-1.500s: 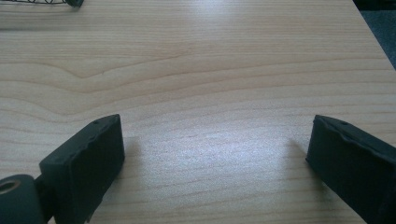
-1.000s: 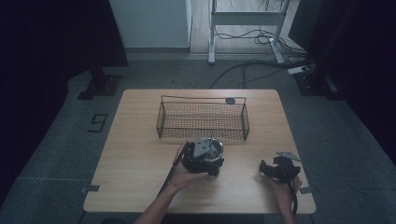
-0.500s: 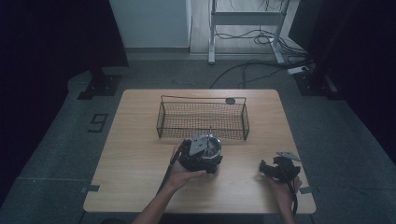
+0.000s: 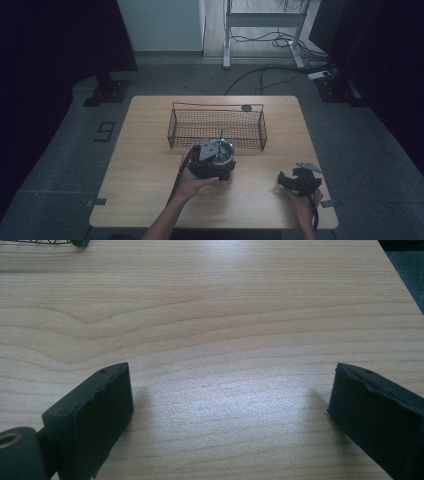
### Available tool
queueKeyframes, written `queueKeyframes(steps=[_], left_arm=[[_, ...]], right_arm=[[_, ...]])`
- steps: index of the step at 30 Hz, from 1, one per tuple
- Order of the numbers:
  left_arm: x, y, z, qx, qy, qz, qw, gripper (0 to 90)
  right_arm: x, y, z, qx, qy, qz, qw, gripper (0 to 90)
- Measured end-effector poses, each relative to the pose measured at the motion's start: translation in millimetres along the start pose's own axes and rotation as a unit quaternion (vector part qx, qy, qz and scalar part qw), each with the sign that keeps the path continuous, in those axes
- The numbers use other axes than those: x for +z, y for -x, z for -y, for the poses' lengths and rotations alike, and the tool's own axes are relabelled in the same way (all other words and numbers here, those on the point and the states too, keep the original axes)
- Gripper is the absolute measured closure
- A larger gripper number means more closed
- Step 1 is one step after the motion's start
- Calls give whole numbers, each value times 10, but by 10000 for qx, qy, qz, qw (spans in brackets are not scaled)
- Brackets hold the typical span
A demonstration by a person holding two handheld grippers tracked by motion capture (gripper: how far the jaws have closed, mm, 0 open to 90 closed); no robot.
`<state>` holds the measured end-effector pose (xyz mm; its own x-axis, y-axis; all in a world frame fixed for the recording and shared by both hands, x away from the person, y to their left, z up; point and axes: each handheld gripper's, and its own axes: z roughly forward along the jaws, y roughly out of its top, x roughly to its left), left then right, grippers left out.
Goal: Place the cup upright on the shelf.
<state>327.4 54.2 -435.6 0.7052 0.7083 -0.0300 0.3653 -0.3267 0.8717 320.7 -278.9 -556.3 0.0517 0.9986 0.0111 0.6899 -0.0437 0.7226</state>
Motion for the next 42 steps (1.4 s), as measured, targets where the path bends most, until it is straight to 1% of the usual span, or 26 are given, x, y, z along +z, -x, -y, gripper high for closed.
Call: queueKeyframes(steps=[1,6,8,10,16,17,21,23,24,27,33,37,42], left_arm=[[11,-4,-31,-32,-6,-8,10000,40],[4,7,-92,-58,32,-63,10000,40],[-21,14,-134,-112,86,-101,9998,40],[-36,14,-152,-124,91,-108,9998,40],[-117,9,-244,-76,158,-190,9997,40],[-146,-2,-276,-44,173,-203,9996,40],[-168,-27,-312,-59,195,-189,9996,41],[-162,-67,-334,-126,181,-169,9996,40],[-162,-67,-334,-126,181,-169,9996,40],[-147,-110,-362,-160,174,-233,9994,41],[-124,-153,-425,-142,163,-254,9994,41],[-101,-187,-485,-184,181,-247,9994,40],[-74,-220,-550,-179,169,-302,9992,40]], right_arm=[[0,-1,0,3,4,1,10000,40],[0,-1,-1,9,2,0,10000,39],[1,-1,0,3,6,2,10000,40],[1,0,0,-1,6,-1,10000,40],[1,-1,0,3,6,2,10000,40],[0,-2,0,1,5,8,10000,40],[-1,-2,-1,3,-7,7,10000,40],[-1,-2,-1,1,-6,8,10000,40],[-1,-2,-1,1,-6,8,10000,40],[-2,-1,0,0,-1,13,10000,42],[-2,-1,0,3,1,16,10000,44],[-3,-1,0,7,3,19,10000,46],[-6,2,-1,-1,-16,16,10000,47]])
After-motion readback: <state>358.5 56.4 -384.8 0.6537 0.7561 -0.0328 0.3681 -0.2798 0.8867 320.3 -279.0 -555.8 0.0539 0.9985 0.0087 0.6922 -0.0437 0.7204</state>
